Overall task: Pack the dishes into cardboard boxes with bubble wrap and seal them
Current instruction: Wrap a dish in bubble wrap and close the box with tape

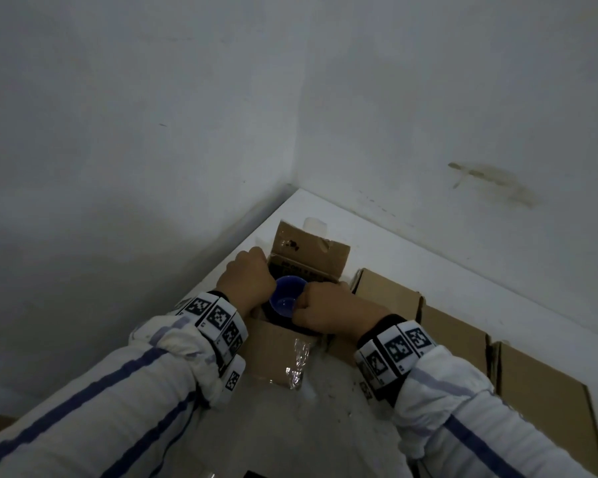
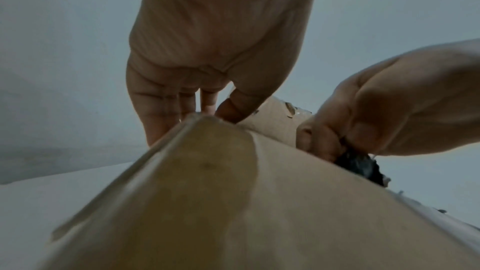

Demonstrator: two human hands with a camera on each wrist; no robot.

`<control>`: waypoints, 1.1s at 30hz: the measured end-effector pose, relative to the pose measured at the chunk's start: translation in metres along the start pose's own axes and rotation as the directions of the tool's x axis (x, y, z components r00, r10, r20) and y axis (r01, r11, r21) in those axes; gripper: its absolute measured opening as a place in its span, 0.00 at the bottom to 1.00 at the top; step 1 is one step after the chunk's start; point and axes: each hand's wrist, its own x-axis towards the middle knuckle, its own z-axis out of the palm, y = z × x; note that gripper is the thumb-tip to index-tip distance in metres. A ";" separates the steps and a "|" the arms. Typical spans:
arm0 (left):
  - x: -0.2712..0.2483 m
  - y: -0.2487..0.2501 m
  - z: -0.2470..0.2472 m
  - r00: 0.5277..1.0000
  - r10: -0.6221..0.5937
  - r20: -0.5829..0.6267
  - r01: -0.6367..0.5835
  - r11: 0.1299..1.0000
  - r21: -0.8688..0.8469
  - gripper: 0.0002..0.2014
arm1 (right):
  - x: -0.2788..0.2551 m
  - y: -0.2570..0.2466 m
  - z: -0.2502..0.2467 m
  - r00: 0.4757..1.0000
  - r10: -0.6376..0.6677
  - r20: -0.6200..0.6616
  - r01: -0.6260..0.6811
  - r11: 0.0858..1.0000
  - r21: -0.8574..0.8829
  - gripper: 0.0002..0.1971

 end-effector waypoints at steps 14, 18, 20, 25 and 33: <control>-0.042 0.121 0.024 0.961 0.274 0.036 -0.273 0.961 -0.043 0.17 | -0.058 0.064 0.014 0.879 0.123 -0.461 -0.033 0.979 0.200 0.09; -0.061 0.171 0.067 0.927 0.345 0.147 -0.348 0.938 -0.006 0.19 | -0.106 0.114 0.025 0.835 0.299 -0.462 -0.196 0.946 0.259 0.10; -0.072 0.196 0.095 0.905 0.379 0.192 -0.387 0.922 0.004 0.19 | -0.137 0.141 0.035 0.808 0.357 -0.469 -0.217 0.920 0.326 0.12; -0.118 0.271 0.184 0.812 0.463 0.356 -0.487 0.873 -0.024 0.14 | -0.223 0.217 0.071 0.727 0.507 -0.464 -0.341 0.852 0.396 0.12; -0.192 0.377 0.304 0.677 0.555 0.484 -0.610 0.791 -0.055 0.18 | -0.350 0.326 0.124 0.582 0.727 -0.363 -0.454 0.662 0.597 0.14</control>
